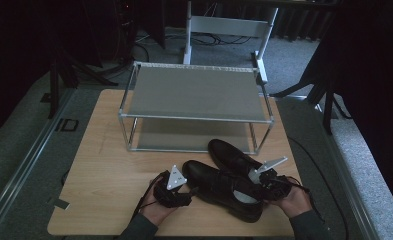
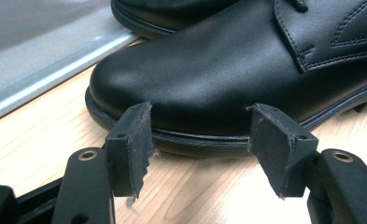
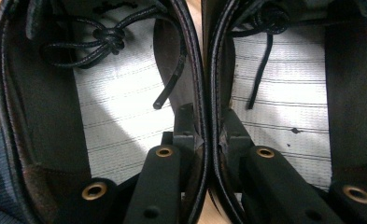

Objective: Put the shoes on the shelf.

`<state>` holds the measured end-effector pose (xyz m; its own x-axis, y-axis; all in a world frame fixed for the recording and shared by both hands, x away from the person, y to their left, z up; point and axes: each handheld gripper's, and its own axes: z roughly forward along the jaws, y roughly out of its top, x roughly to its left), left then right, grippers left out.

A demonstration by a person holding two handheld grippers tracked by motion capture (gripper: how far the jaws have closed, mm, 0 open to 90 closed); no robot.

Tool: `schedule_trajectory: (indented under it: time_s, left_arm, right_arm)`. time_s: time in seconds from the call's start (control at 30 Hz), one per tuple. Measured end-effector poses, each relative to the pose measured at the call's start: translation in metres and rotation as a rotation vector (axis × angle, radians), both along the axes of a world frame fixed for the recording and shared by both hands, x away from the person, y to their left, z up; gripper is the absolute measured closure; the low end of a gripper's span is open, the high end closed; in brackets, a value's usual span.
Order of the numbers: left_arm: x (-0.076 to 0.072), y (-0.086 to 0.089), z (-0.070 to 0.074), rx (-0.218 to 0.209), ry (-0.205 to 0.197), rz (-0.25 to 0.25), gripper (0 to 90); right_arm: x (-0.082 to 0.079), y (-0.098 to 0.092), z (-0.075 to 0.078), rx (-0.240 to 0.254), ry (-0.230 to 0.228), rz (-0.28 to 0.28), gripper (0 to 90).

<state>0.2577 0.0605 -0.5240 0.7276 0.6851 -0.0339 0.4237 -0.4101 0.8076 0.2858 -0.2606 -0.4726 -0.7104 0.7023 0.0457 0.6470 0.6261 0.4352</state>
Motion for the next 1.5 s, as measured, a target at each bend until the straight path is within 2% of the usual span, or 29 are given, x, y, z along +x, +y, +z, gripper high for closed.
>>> schedule_trajectory:
  time_s: [0.23, 0.7, 1.1, 1.27, 1.37, 1.5]
  left_arm:
    - [0.001, 0.006, 0.005, -0.016, -0.011, 0.013, 39.7]
    - [0.002, 0.008, 0.006, -0.019, -0.012, 0.024, 39.7]
    - [0.002, 0.01, 0.007, -0.025, -0.015, 0.031, 39.7]
    - [0.003, 0.01, 0.007, -0.029, -0.007, 0.03, 39.7]
    - [0.003, 0.011, 0.006, -0.028, -0.007, 0.033, 39.8]
    - [0.004, 0.011, 0.005, -0.028, -0.005, 0.036, 39.8]
  right_arm:
    - [0.0, 0.0, 0.004, 0.007, -0.011, -0.017, 80.7]
    - [0.001, 0.002, 0.014, 0.021, -0.046, -0.028, 80.4]
    - [0.01, 0.007, 0.02, 0.053, -0.078, -0.053, 80.5]
    - [0.013, 0.012, 0.02, 0.044, -0.085, -0.057, 80.4]
    - [0.016, 0.018, 0.019, 0.02, -0.1, -0.048, 80.4]
    - [0.021, 0.021, 0.019, 0.03, -0.104, -0.058, 80.4]
